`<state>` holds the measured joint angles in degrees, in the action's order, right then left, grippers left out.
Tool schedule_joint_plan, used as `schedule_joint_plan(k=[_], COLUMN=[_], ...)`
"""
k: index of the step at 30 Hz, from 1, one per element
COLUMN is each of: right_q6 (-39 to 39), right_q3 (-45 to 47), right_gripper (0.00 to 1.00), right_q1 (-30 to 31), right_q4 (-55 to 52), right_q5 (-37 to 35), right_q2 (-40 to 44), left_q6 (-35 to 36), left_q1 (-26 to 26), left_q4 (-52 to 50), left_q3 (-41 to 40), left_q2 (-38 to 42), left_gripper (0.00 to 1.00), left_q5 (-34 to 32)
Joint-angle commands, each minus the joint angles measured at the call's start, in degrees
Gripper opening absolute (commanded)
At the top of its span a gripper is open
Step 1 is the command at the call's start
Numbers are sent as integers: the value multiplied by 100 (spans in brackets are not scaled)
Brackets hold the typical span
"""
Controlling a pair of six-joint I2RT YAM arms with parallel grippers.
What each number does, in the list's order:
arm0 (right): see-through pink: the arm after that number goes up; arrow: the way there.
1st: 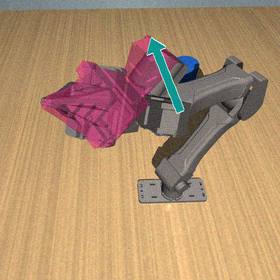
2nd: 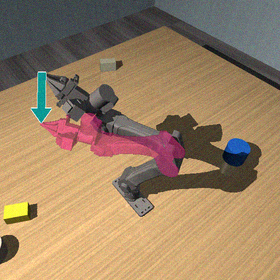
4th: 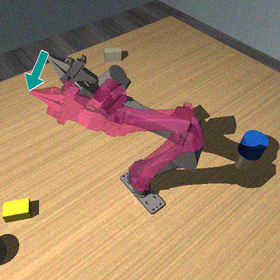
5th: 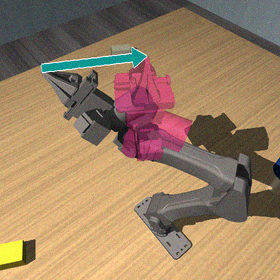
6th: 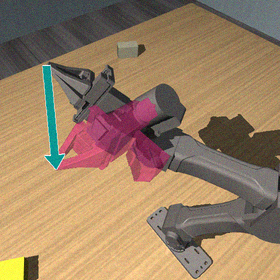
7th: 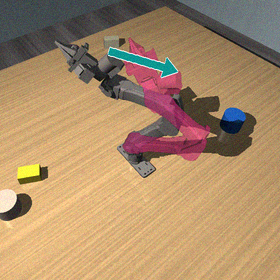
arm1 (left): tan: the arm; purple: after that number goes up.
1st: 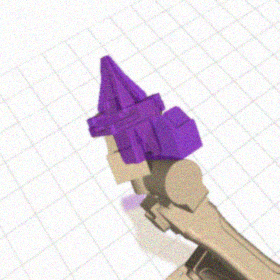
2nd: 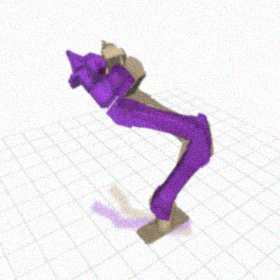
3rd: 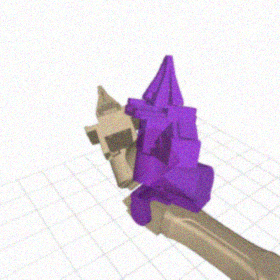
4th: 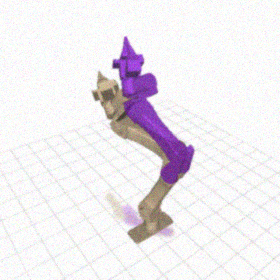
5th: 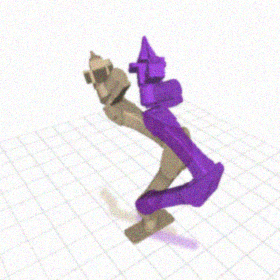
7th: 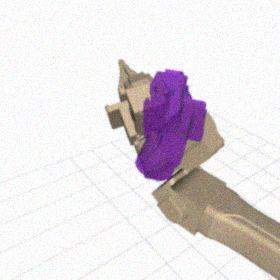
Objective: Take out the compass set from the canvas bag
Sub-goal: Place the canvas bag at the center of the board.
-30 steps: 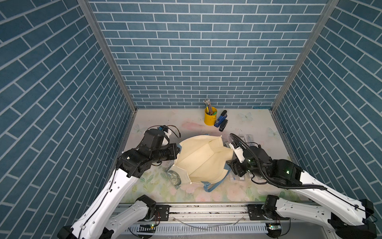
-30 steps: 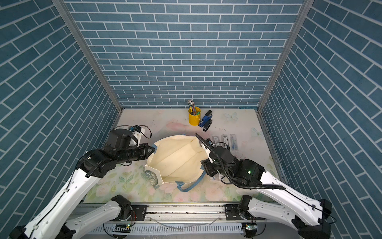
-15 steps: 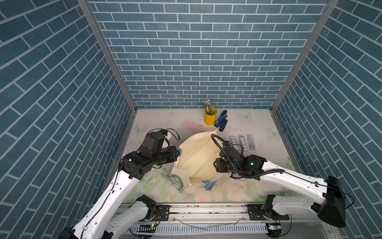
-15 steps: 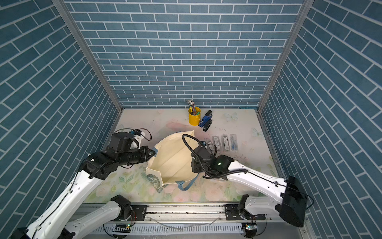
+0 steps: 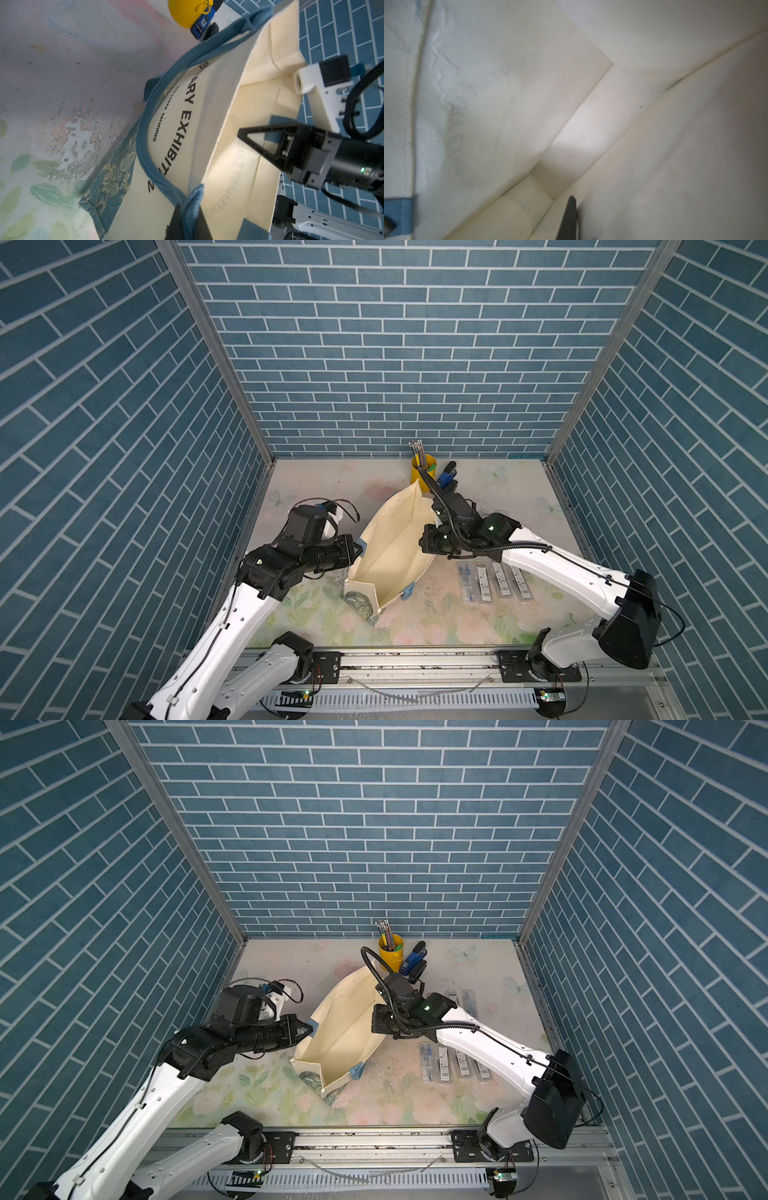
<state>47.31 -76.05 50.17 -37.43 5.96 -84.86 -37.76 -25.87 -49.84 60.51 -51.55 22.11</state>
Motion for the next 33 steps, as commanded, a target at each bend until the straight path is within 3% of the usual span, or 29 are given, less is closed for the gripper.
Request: schedule_joint_plan(k=[1,7,15,19,25,28,33], right_q6=[-731,-1511,-2009,-2157,-2294,-2390,-2461], right_q3=[-966,-2171,-3505,-3636,-3644,-3608,-3675], right_gripper=[0,0,0,0,8,16,42], right_q1=[-270,-806,-1267,-1395,-1473,-1496,-1569], right_q4=[-642,-1384,-1979,-2106,-2137,-2175,-2172], right_q5=[498,942,1417,1505,1521,1516,1467], right_q2=[-228,-1085,-2218,-2392,-2521,-2557,-2561], left_q6=[-203,-505,-1602,-1733,-1684,-1603,-1589], left_q1=[19,-11,-534,-756,-757,-755,-744], left_q4=[-345,-623,146,458,836,1075,1529], left_q3=[0,0,-466,-380,-491,-617,-978], left_q2=[30,238,381,206,88,99,164], left_gripper=[0,0,2,16,47,56,71], left_q5=[577,723,680,609,399,237,63])
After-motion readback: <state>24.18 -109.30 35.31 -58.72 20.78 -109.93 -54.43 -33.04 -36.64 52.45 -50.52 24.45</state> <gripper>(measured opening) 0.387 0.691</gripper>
